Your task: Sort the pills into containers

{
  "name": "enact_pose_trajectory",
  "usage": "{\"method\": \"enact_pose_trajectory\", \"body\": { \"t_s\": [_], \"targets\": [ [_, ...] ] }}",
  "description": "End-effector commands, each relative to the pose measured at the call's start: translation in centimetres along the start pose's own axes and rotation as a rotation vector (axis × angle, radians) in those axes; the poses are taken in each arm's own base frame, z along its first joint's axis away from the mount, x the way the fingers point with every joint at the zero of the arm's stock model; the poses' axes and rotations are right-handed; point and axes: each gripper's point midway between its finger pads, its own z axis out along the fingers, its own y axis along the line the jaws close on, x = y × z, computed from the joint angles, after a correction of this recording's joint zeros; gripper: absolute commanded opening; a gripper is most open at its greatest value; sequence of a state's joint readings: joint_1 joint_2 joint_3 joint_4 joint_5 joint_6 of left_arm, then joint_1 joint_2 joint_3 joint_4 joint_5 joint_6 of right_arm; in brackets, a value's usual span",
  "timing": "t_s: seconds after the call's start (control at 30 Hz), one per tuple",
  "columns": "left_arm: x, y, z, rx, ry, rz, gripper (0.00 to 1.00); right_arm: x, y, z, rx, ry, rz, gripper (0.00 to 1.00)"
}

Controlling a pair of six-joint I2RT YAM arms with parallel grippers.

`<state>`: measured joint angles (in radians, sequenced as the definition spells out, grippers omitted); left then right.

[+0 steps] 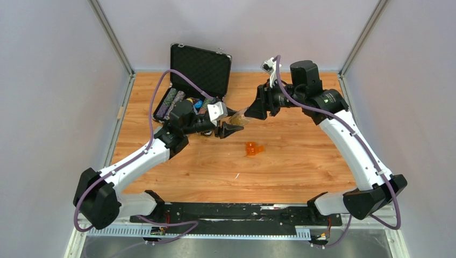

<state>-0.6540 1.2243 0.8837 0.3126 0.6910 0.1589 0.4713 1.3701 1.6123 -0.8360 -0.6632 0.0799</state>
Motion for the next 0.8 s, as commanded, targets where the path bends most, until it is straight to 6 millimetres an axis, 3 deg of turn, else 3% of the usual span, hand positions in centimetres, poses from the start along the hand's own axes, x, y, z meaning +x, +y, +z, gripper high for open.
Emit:
{"method": "enact_pose_trajectory", "body": {
  "t_s": [0.0,0.2,0.37,0.5,0.6,0.7,0.77],
  "targets": [
    [-4.1,0.3,-0.3,-0.008,-0.097,0.068,0.0,-1.2,0.6,-0.2,-0.003,-0.024,-0.033,0.49],
    [-4.3,0.8,-0.2,-0.031,-0.109,0.064,0.0,-1.2,0.7,0.7,0.018,-0.034,0.019,0.37],
    [-4.2,1.8,0.0,-0.08,-0.107,0.059,0.0,-2.2,0.3,1.9,0.101,-0.091,0.13,0.37],
    [-3.8,2.6,0.0,-0.121,-0.097,0.058,0.0,-3.0,0.1,3.1,0.186,-0.128,0.346,0.37],
    [-3.5,2.9,-0.1,-0.14,-0.089,0.062,0.0,-2.5,-0.9,3.8,0.265,-0.128,0.615,0.37],
    [-3.1,3.1,-0.1,-0.154,-0.076,0.065,0.0,-2.8,-0.6,4.3,0.261,-0.114,0.705,0.41],
    [-3.0,3.3,-0.2,-0.164,-0.065,0.07,0.0,-3.6,-0.4,4.0,0.258,-0.136,0.704,0.53]
  ]
}}
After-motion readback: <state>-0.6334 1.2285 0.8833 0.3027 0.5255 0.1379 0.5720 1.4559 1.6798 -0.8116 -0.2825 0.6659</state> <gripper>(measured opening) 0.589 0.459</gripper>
